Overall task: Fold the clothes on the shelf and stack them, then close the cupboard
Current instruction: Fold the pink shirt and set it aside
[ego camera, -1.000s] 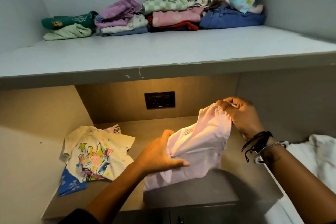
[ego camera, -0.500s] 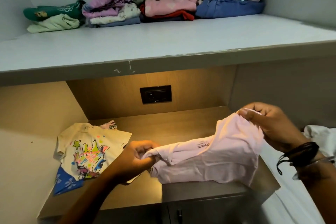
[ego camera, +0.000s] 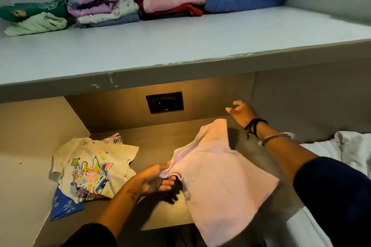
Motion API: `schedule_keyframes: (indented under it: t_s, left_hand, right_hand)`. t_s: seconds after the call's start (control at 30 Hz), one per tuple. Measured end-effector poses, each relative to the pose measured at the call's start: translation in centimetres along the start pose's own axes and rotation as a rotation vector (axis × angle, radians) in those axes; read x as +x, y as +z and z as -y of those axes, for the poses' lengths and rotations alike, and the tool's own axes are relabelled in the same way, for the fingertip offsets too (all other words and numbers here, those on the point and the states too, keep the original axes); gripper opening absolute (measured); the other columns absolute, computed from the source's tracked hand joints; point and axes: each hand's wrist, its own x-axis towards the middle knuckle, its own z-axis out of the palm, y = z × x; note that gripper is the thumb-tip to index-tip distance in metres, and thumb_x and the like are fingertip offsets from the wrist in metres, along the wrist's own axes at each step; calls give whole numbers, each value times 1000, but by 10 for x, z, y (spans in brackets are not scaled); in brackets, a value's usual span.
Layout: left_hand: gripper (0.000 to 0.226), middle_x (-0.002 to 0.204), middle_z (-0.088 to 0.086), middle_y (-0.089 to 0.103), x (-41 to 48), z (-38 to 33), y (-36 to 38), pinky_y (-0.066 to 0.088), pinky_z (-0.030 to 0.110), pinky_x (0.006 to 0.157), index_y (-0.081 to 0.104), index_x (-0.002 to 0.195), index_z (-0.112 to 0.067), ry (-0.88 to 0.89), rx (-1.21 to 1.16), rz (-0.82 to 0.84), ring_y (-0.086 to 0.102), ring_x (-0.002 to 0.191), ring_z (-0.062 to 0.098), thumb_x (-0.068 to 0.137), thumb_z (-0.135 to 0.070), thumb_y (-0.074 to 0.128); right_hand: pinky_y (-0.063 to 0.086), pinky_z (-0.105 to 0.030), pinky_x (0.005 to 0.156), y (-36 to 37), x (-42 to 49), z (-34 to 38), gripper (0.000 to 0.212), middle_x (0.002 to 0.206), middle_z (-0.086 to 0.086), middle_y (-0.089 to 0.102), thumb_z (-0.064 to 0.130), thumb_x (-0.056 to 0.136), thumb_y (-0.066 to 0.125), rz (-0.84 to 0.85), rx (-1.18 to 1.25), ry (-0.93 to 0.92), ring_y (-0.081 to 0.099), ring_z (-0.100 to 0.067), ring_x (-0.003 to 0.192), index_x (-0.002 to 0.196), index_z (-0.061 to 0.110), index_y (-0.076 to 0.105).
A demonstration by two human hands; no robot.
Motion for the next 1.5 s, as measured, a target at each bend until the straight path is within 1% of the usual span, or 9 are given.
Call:
schedule_keyframes:
  t_s: [0.13,0.3,0.4,0.67,0.93,1.07,1.27,1.37,1.5]
  left_hand:
    - [74,53,13,57,11,35,-23,49,25,42,62,64,0,-88,-64,-181,53,40,22,102,-52,24]
    - [67,101,20,64,9,31,-22,56,38,73,60,107,-5,190,440,-729,64,84,31,92,-66,38]
    - [61,106,11,64,17,26,-19,55,44,88,57,113,-5,182,556,-667,64,94,30,84,-58,60]
    - [29,71,14,59,16,7,-33,48,28,50,59,106,0,239,282,-547,55,55,21,98,-27,56]
    - [27,77,13,65,2,9,-55,55,25,43,55,116,-1,241,83,-385,61,59,21,95,-17,59]
    - [21,88,18,66,-8,19,-61,56,30,48,57,110,3,206,11,-376,62,61,24,96,-12,54]
    - [20,66,17,58,-30,23,-55,44,28,48,60,85,5,268,84,-462,52,50,24,93,-10,50]
    - [22,63,18,59,-40,13,-51,42,26,46,63,80,6,328,151,-479,50,46,23,91,-8,50]
    - [24,50,10,55,-34,-20,-37,37,19,41,60,68,1,299,144,-378,47,38,18,87,-7,48]
  right_hand:
    - [44,-46,97,53,-39,-16,50,128,-18,52,44,87,58,29,-333,-95,48,-38,119,125,12,53]
    - [38,-45,103,105,-177,-50,64,139,-6,47,70,82,40,87,-542,-326,43,-28,126,127,26,51]
    - [38,-49,103,127,-243,-70,64,137,-10,51,70,76,48,74,-606,-442,47,-31,125,121,24,55]
    - [26,-54,101,179,-294,-91,72,137,-13,38,38,52,77,-7,-751,-364,40,-34,122,116,18,53]
    - [30,-56,99,197,-309,-82,49,126,-19,52,5,55,66,-311,-570,-152,48,-39,116,102,14,58]
    - [49,-45,82,171,-325,-88,25,105,-13,65,11,74,53,-392,-504,-218,62,-33,95,97,10,65]
    - [48,-30,76,98,-322,-73,26,96,-8,70,10,83,50,-313,-451,-257,65,-25,84,100,7,69]
    - [46,-11,76,60,-307,-54,19,91,15,68,10,90,54,-128,-180,-174,63,-4,83,95,21,69]
    - [47,-8,67,33,-258,-52,13,82,6,69,7,90,59,-92,-2,-86,62,0,79,87,14,70]
